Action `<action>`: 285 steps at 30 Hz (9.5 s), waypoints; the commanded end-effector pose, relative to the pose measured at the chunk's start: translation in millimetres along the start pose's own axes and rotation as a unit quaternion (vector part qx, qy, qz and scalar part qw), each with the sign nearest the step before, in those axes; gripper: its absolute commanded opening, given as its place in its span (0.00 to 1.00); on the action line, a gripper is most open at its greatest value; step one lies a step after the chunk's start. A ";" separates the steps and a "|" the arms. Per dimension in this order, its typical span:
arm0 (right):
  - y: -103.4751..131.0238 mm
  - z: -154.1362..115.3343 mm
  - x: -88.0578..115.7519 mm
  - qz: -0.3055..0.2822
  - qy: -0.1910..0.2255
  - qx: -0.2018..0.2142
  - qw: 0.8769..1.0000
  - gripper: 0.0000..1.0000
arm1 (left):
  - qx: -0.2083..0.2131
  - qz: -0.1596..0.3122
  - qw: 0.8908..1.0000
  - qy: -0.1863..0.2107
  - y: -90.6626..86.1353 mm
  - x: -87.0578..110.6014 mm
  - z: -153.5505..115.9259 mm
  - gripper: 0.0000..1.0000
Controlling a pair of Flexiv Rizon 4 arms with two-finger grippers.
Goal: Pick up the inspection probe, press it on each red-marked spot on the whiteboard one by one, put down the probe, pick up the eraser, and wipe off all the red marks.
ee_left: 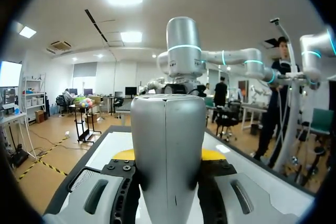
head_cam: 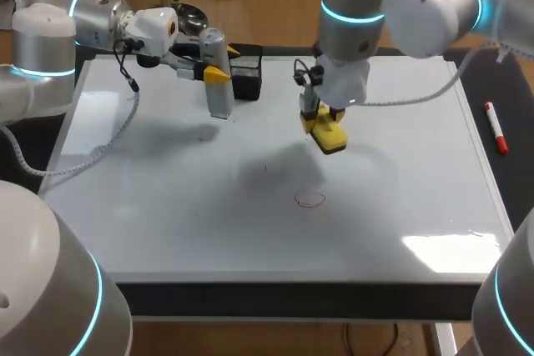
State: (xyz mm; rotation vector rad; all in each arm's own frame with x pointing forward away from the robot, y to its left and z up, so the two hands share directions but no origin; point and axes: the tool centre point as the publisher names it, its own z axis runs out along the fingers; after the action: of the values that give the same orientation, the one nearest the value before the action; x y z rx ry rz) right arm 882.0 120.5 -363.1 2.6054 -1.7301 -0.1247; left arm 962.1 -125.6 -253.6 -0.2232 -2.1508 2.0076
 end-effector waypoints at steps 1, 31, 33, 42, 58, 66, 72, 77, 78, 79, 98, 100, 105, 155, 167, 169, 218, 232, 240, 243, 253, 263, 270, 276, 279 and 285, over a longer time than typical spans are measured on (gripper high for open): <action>10.2 2.4 -17.0 -0.013 0.006 -0.002 1.000 0.00 | 0.000 0.000 1.000 0.000 -1.0 0.2 0.3 0.00; 54.5 37.7 -80.3 -0.083 0.014 -0.021 0.996 0.00 | 0.000 0.000 1.000 0.000 -1.0 0.2 0.3 0.00; 55.6 40.0 -82.2 -0.080 0.011 -0.022 0.996 0.00 | 0.000 0.000 1.000 0.000 -1.0 0.2 0.3 0.00; 58.8 40.6 -83.6 -0.070 0.008 -0.016 0.997 0.00 | 0.000 0.000 1.000 0.000 -1.0 0.2 0.3 0.00; 58.8 40.6 -83.6 -0.070 0.008 -0.016 0.997 0.00 | 0.000 0.000 1.000 0.000 -1.0 0.2 0.3 0.00; 63.4 50.0 -83.1 -0.067 0.008 -0.020 0.998 0.00 | 0.000 0.000 1.000 0.000 -1.0 0.2 0.3 0.00; 68.1 59.9 -86.9 -0.064 0.010 -0.025 0.998 0.00 | 0.000 0.000 1.000 0.000 -1.0 0.2 0.3 0.00; 69.5 67.4 -88.3 -0.064 0.009 -0.026 0.998 0.00 | 0.000 0.000 1.000 0.000 -1.0 0.2 0.3 0.00; 69.9 68.1 -89.4 -0.064 0.010 -0.026 0.998 0.00 | 0.000 0.000 1.000 0.000 -1.0 0.2 0.3 0.00; 70.3 69.0 -90.2 -0.065 0.009 -0.027 0.997 0.00 | 0.000 0.000 1.000 0.000 -1.0 0.2 0.3 0.00; 76.8 83.2 -85.8 -0.057 0.022 -0.028 0.998 0.00 | 0.000 0.000 1.000 0.000 -1.0 0.2 0.3 0.00; 78.3 84.1 -83.7 -0.056 0.023 -0.029 0.998 0.00 | 0.000 0.000 1.000 0.000 -1.0 0.2 0.3 0.00; 82.1 86.3 -77.6 -0.047 0.023 -0.028 0.998 0.00 | 0.000 0.000 1.000 0.000 -1.0 0.2 0.3 0.00; 123.6 97.9 -19.8 0.007 0.041 -0.047 0.998 0.00 | 0.000 0.000 1.000 0.000 -1.0 0.2 0.3 0.00; 130.0 95.4 -9.1 0.018 0.047 -0.049 0.998 0.00 | 0.000 0.000 1.000 0.000 -1.0 0.2 0.3 0.00; 130.6 92.5 -9.1 0.020 0.048 -0.048 0.998 0.00 | 0.000 0.000 1.000 0.000 -1.0 0.2 0.3 0.00; 95.9 57.0 -100.0 -0.039 0.012 -0.007 0.999 0.00 | 0.000 0.000 1.000 0.000 -1.0 0.2 0.3 0.00; 96.4 79.6 -103.5 -0.041 0.007 -0.021 0.999 0.00 | 0.000 0.000 1.000 0.000 -1.0 0.2 0.3 0.00; 97.1 86.7 -99.7 -0.042 0.009 -0.027 0.999 0.00 | 0.000 0.000 1.000 0.000 -1.0 0.2 0.3 0.00; 97.5 88.0 -99.4 -0.043 0.009 -0.030 0.999 0.00 | 0.000 0.000 1.000 0.000 -1.0 0.2 0.3 0.00; 104.6 91.5 -85.9 -0.034 0.017 -0.032 0.999 0.00 | 0.000 0.000 1.000 0.000 -1.0 0.2 0.3 0.00; 117.5 96.1 -63.4 -0.016 0.026 -0.039 0.999 0.00 | 0.000 0.000 1.000 0.000 -1.0 0.2 0.3 0.00; 126.2 98.6 -52.4 -0.004 0.023 -0.043 0.999 0.00 | 0.000 0.000 1.000 0.000 -1.0 0.2 0.3 0.00; 129.4 96.9 -46.5 0.002 0.027 -0.043 0.999 0.00 | 0.000 0.000 1.000 0.000 -1.0 0.2 0.3 0.00; 131.3 96.5 -43.4 0.003 0.029 -0.043 0.999 0.00 | 0.000 0.000 1.000 0.000 -1.0 0.2 0.3 0.00; 134.1 93.6 -40.4 0.005 0.033 -0.045 0.998 0.00 | 0.000 0.000 1.000 0.000 -1.0 0.2 0.3 0.00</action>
State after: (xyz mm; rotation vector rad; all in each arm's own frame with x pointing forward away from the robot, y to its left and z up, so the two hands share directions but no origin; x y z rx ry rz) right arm 738.6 118.2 -433.7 2.5046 -1.6730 -0.1215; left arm 962.1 -125.6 -253.7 -0.2232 -2.1507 2.0077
